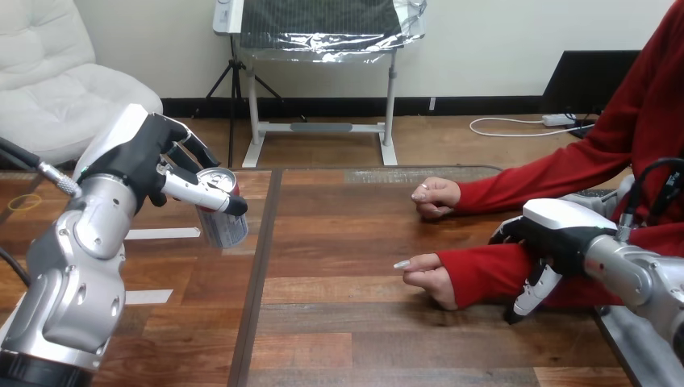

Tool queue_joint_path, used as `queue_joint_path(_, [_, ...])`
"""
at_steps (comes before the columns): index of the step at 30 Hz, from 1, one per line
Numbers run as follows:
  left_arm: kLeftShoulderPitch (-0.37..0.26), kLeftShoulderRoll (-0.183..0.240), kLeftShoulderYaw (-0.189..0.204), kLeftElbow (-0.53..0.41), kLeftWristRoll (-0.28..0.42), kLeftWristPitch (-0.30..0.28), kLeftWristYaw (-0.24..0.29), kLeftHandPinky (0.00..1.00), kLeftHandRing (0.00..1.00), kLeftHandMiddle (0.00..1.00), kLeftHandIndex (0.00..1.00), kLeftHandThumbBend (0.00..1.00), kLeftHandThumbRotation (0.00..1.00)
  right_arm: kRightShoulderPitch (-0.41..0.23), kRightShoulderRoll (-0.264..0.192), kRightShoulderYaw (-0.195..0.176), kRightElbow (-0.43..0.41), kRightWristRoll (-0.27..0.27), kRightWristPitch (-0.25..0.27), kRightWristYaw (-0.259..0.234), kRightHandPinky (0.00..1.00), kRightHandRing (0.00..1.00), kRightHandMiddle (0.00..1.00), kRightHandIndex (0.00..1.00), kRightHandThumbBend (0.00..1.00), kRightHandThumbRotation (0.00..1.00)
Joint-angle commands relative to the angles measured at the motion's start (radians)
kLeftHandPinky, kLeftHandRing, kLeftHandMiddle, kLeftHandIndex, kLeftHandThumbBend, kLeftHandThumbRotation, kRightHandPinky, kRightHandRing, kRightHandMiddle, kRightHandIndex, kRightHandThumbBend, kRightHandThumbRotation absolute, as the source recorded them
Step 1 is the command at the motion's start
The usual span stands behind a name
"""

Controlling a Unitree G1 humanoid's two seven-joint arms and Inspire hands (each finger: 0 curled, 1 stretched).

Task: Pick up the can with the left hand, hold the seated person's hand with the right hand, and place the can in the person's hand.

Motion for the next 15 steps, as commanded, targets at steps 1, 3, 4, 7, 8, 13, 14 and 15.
queue_joint_path(1, [-0.044,0.021,0.031,-0.062,0.011,-0.021,0.008,0.23,0.32,0.39,0.42,0.79,0.00,-0.075,0.020,0.030,-0.006,-0.025,0.012,-0.020,0.55,0.68,0.74,0.74,0.99,0.07])
queue_joint_path(3, [-0.044,0.021,0.030,-0.063,0.012,-0.018,0.007,0.24,0.33,0.40,0.42,0.79,0.00,-0.074,0.021,0.032,-0.004,-0.027,0.010,-0.024,0.56,0.66,0.72,0.73,0.97,0.07])
queue_joint_path(4, [-0.044,0.021,0.030,-0.064,0.012,-0.017,0.007,0.24,0.33,0.40,0.42,0.79,0.00,-0.071,0.021,0.031,-0.004,-0.024,0.002,-0.033,0.56,0.66,0.71,0.72,0.96,0.07])
queue_joint_path(7, [-0.043,0.020,0.031,-0.065,0.011,-0.017,0.007,0.24,0.33,0.40,0.42,0.79,0.00,-0.065,0.021,0.027,0.000,-0.016,-0.013,-0.048,0.54,0.62,0.68,0.70,0.95,0.05])
queue_joint_path(8, [-0.043,0.020,0.031,-0.065,0.010,-0.017,0.007,0.24,0.33,0.40,0.42,0.78,0.00,-0.064,0.022,0.026,0.001,-0.014,-0.014,-0.049,0.52,0.60,0.66,0.68,0.94,0.05])
queue_joint_path(13, [-0.042,0.019,0.033,-0.063,0.006,-0.023,0.007,0.25,0.33,0.40,0.42,0.78,0.00,-0.060,0.025,0.018,0.003,-0.002,-0.022,-0.053,0.44,0.52,0.59,0.62,0.90,0.03])
queue_joint_path(14, [-0.041,0.019,0.033,-0.062,0.005,-0.025,0.008,0.25,0.33,0.40,0.42,0.78,0.00,-0.059,0.026,0.015,0.003,0.002,-0.023,-0.054,0.42,0.50,0.58,0.61,0.89,0.02])
queue_joint_path(15, [-0.041,0.019,0.033,-0.061,0.005,-0.026,0.008,0.25,0.33,0.40,0.42,0.78,0.00,-0.058,0.027,0.013,0.003,0.004,-0.024,-0.055,0.40,0.48,0.56,0.60,0.89,0.02])
